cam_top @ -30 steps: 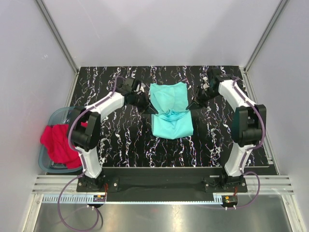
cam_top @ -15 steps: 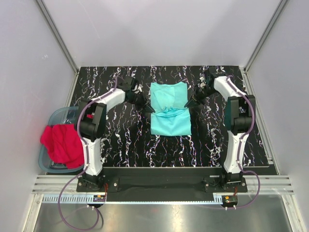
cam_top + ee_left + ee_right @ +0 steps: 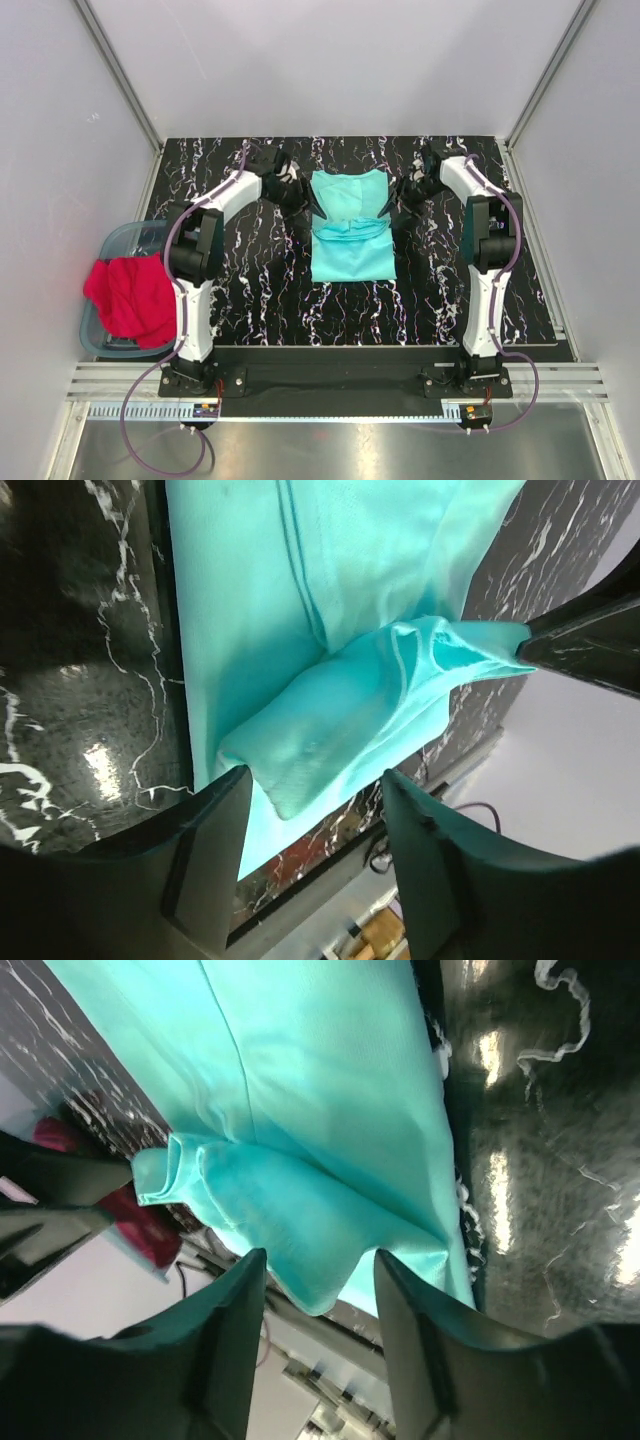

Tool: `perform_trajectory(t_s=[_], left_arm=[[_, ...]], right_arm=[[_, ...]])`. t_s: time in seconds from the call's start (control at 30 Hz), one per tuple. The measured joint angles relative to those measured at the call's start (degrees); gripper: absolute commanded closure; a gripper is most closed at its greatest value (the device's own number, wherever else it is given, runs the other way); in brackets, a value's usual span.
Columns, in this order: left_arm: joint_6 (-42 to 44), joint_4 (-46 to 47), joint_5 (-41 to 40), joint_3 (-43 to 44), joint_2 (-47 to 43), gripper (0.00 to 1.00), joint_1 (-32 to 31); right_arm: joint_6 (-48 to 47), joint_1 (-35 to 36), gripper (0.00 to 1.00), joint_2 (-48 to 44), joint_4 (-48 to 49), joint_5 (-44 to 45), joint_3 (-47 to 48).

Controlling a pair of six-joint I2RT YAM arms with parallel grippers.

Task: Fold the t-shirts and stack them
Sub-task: Fold the tshirt

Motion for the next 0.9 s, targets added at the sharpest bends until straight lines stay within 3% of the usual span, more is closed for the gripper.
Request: perform_trajectory(t_s=[0.07,0.2,0.37,0.47,0.53,0.6,0.63,0.77,0.9], left_arm=[[2.23,-1.97,-2.01,2.21,-0.15,0.37,0.00],[6.62,-5.31,-6.47,2.75,-3.08,0.37,-0.02],[8.94,-4.66,-9.22,-5.75,-13.77,0.46,-1.07],[8.50,-2.99,-8.52,-11.98,-18.49,0.54,-3.80],[7.91,-1.33,-7.56,-14.69,-18.95,0.59,-6.58],[7.41,0.90,-6.45,-17.22,-18.14,0.63,-9.07],[7.19,1.55,-5.88,-18.25,-17.57,0.63,-10.12],[6.91,3.54,-4.68,-20.20,-14.93,0.64,-10.88],[7.37,5.27,-4.92,-21.64,-13.03,0.65,-9.73]], right_arm=[[-0.63,-0.04,0.39,0.42,-0.94,2.36,2.60],[-2.80,-0.04,0.38,-1.16,-3.02,8.13,5.03],[-4.02,1.36,0.43,-11.06,-2.71,11.65,-4.48],[-3.17,4.72,0.55,-18.14,-0.74,11.39,-12.66],[-1.86,7.56,0.69,-21.66,1.60,9.64,-17.94],[-0.55,9.64,0.75,-22.56,4.09,7.26,-21.84],[0.04,10.05,0.84,-22.38,5.66,6.21,-23.54],[0.96,9.62,0.96,-20.11,8.66,4.50,-26.97],[0.70,8.87,0.98,-18.49,12.22,3.30,-29.40]])
